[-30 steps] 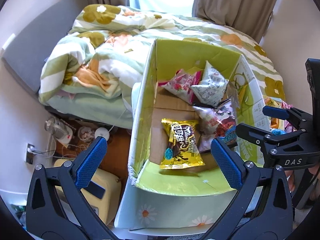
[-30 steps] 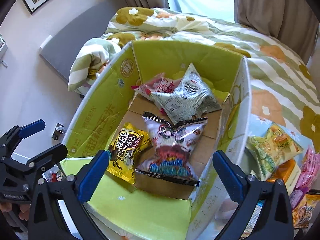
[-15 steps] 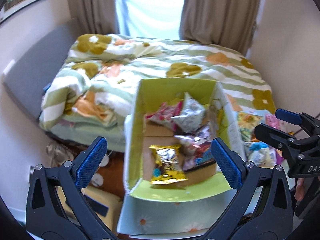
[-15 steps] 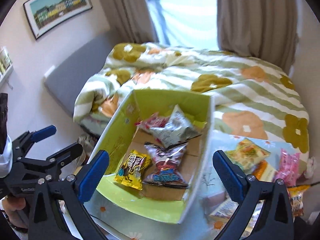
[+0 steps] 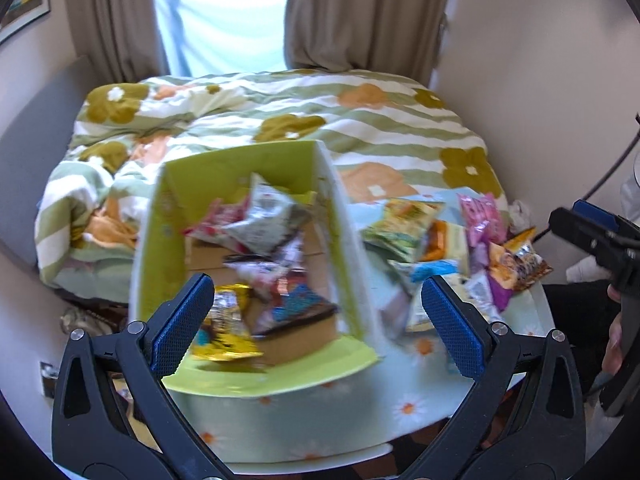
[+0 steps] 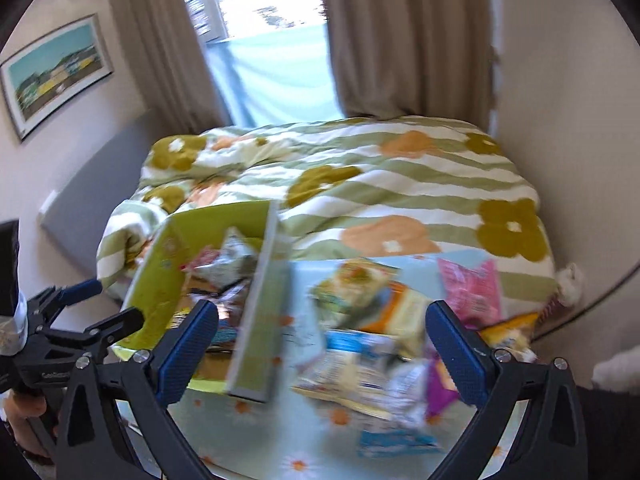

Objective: Organize snacks
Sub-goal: 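Return both tools to the snack pile and reach toward the next bags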

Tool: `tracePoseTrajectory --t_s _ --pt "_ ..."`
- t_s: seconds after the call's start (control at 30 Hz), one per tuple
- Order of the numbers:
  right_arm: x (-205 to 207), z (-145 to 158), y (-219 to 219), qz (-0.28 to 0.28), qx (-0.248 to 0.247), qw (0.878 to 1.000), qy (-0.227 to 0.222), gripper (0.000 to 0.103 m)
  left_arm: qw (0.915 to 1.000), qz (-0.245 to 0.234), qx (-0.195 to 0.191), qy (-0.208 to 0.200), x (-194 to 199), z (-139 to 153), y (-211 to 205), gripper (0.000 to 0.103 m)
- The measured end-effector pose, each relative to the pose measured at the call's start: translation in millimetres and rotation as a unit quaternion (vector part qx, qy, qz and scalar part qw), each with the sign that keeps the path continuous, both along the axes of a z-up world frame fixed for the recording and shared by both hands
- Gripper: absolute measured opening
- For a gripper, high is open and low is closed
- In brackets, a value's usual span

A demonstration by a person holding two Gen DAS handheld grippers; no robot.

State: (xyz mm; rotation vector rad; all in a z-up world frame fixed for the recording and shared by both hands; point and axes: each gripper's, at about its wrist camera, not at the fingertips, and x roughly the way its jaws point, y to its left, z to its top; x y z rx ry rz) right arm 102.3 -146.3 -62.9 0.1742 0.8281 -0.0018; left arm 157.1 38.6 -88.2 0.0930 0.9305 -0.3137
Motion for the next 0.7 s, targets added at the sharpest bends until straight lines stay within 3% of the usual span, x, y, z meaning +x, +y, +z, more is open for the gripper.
tracePoseTrajectory --t_s 0.27,0.47,0.7 --pt "-27.1 -16.8 -87.2 -0.009 0.012 1.000 0.017 0.103 0.9994 0.007 -0.002 0.033 -17.2 -32.0 -87.8 0.102" --pt "-28.6 -53.4 -125.4 0.011 0.022 0.999 0.048 0.103 0.9979 0.017 0.020 0.059 -4.4 -71.0 -145.3 0.102" --pt "-16.7 -98.2 -149.6 0.028 0.049 0.995 0.080 0.103 0.9940 0.035 0.047 0.092 20.0 -120.4 -178.1 0.102"
